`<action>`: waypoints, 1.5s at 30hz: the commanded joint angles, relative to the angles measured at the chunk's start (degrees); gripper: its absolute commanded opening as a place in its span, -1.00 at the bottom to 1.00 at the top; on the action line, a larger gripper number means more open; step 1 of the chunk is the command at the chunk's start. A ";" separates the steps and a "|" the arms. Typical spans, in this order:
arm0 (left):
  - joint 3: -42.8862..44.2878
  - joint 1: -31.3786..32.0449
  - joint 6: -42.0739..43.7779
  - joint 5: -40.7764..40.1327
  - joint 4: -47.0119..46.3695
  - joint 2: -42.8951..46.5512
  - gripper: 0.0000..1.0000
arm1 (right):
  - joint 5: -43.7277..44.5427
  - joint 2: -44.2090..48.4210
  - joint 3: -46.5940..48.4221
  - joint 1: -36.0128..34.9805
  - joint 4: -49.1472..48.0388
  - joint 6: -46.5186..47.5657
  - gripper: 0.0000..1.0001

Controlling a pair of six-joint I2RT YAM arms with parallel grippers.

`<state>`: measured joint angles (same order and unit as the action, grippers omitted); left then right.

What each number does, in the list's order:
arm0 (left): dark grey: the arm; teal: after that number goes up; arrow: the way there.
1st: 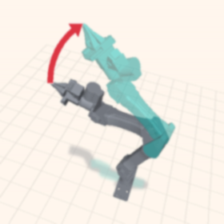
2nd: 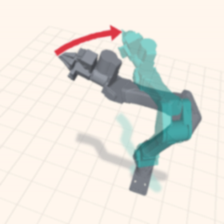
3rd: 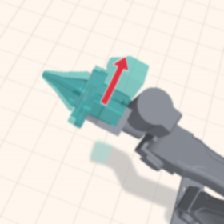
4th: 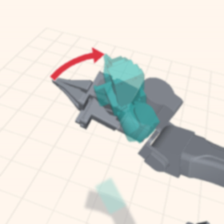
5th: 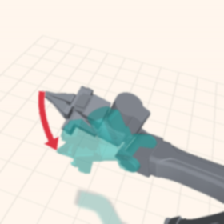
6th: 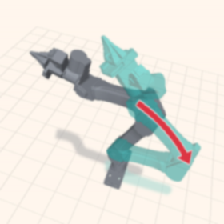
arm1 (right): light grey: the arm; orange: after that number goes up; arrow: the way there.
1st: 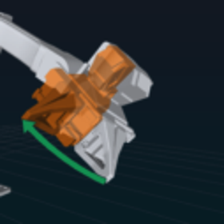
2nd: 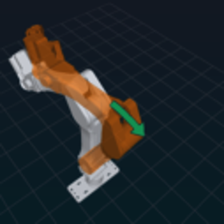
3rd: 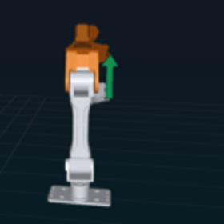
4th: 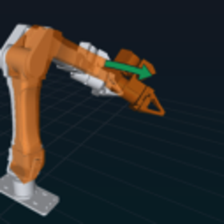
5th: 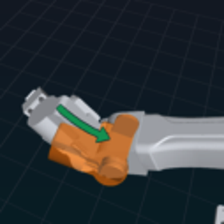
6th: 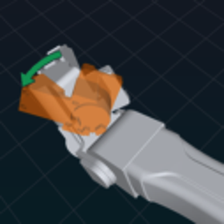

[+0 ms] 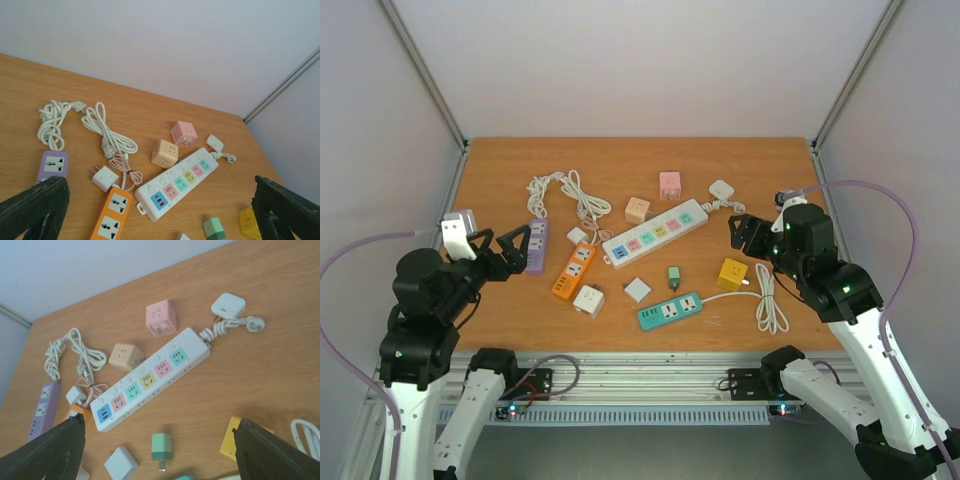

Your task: Insert the plug

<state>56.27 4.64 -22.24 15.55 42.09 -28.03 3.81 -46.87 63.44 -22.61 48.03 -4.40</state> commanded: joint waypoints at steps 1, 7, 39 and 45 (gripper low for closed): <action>0.68 0.28 0.19 -2.27 0.27 0.96 0.99 | -3.15 -0.58 -1.02 -0.33 -1.14 1.62 0.66; -1.55 0.28 -1.99 -2.67 -2.02 0.47 0.99 | -6.28 -8.68 0.38 -0.33 -7.16 3.25 0.71; -8.27 0.28 -0.34 3.35 -12.38 -6.22 0.99 | 7.37 -83.43 46.40 -1.94 -12.99 7.26 0.95; -8.02 0.28 -0.17 3.09 -11.74 -6.15 0.99 | 9.49 -88.13 53.14 -2.01 -9.97 9.53 0.59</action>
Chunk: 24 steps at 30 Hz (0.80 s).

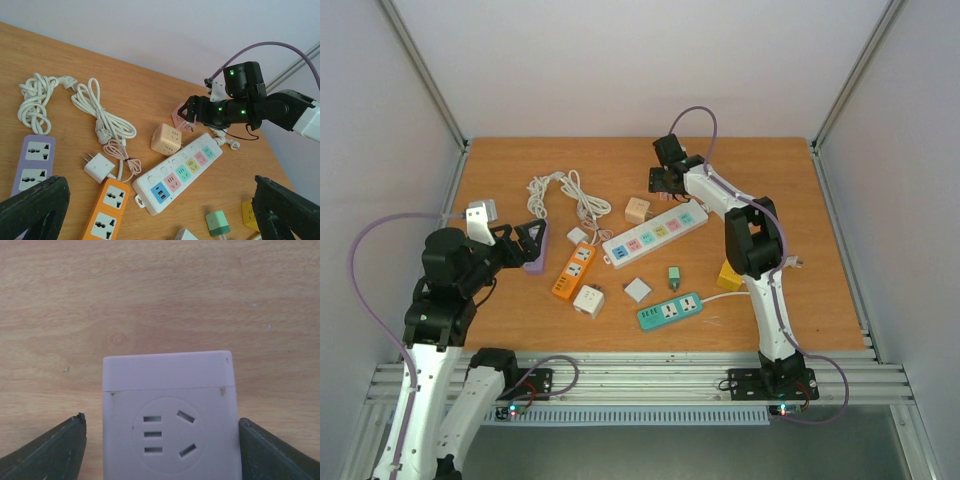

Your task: Insert the plug

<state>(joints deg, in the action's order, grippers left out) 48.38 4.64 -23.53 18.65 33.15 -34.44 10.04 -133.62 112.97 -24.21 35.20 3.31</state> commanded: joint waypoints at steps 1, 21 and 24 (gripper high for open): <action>-0.17 0.28 1.12 0.02 -2.81 0.13 0.99 | 3.18 -1.65 3.92 -0.43 2.74 2.47 0.53; -2.23 0.28 -5.15 16.64 -13.25 -2.05 0.99 | -17.34 27.64 -18.55 -0.32 -2.73 4.62 -0.05; -2.33 0.30 -8.50 19.13 -15.92 -2.63 0.99 | -23.18 35.93 -25.20 -0.35 -4.16 2.67 -0.04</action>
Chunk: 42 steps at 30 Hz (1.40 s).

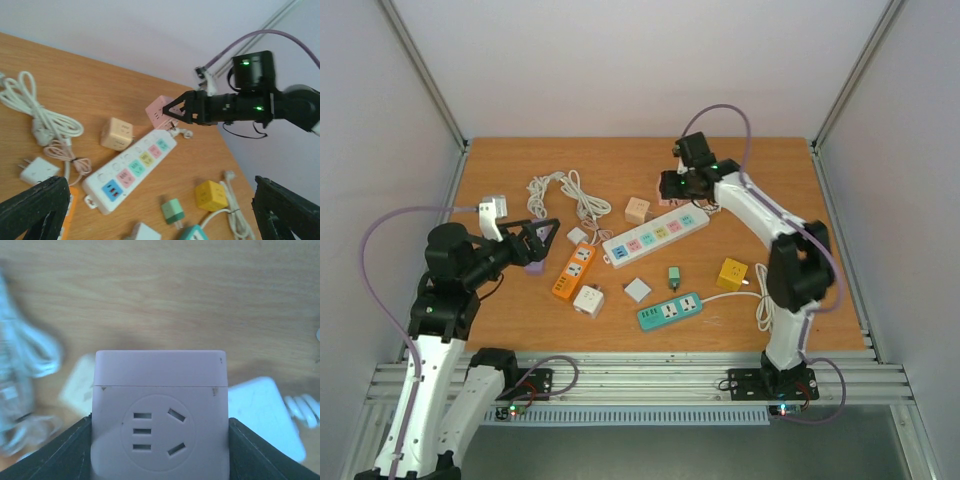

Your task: Insert the plug

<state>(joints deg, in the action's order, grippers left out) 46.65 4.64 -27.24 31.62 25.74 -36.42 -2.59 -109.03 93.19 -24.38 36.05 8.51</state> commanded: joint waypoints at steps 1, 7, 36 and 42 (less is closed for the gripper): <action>-0.76 0.36 -5.75 7.20 -9.85 -0.80 0.99 | -12.29 14.13 -7.61 -0.16 -5.68 -3.36 -0.04; -2.62 1.62 -15.37 10.31 -18.69 -1.74 0.99 | -24.45 27.57 -17.06 -0.23 -10.34 -9.35 -0.03; -5.08 22.95 -37.43 9.34 -50.53 -18.07 0.95 | -49.09 36.70 -27.44 -6.20 -43.77 -43.00 -0.02; -4.04 22.95 -41.14 9.07 -52.77 -19.53 0.93 | -50.23 36.29 -28.05 -6.55 -46.39 -44.90 -0.01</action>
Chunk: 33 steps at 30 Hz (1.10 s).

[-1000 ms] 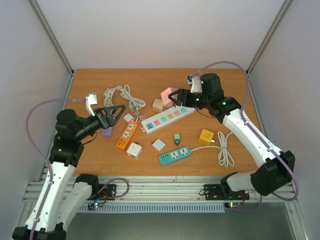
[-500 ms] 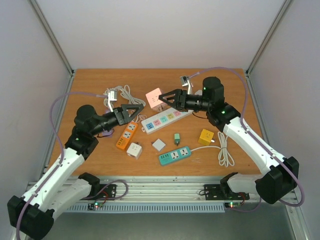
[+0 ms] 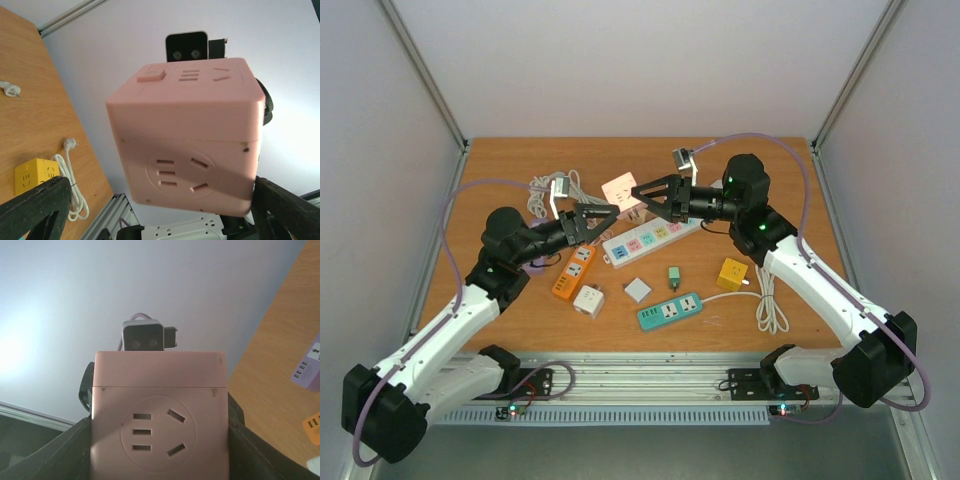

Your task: Insert the plug

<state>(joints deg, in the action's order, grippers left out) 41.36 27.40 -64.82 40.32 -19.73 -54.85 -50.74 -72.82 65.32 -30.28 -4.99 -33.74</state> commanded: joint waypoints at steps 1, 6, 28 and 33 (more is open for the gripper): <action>1.18 0.20 -4.22 0.15 -8.25 -1.32 0.92 | -2.16 0.01 -0.19 -0.71 -5.51 -2.83 -0.01; 2.04 0.20 -6.83 -0.33 -9.20 -1.92 0.77 | -2.45 -0.09 -0.65 -1.16 -5.80 -3.03 0.00; 13.82 0.38 20.62 -2.19 8.17 -6.62 -0.33 | 12.30 5.64 5.05 -1.86 24.04 19.17 0.79; 14.87 0.46 42.60 -6.70 10.38 -10.52 -0.48 | 24.02 10.21 10.64 -1.89 40.55 29.65 0.92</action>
<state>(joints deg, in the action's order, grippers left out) 54.85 27.68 -44.64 37.78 -10.70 -62.70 -37.74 -66.76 71.05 -31.88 18.76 -16.64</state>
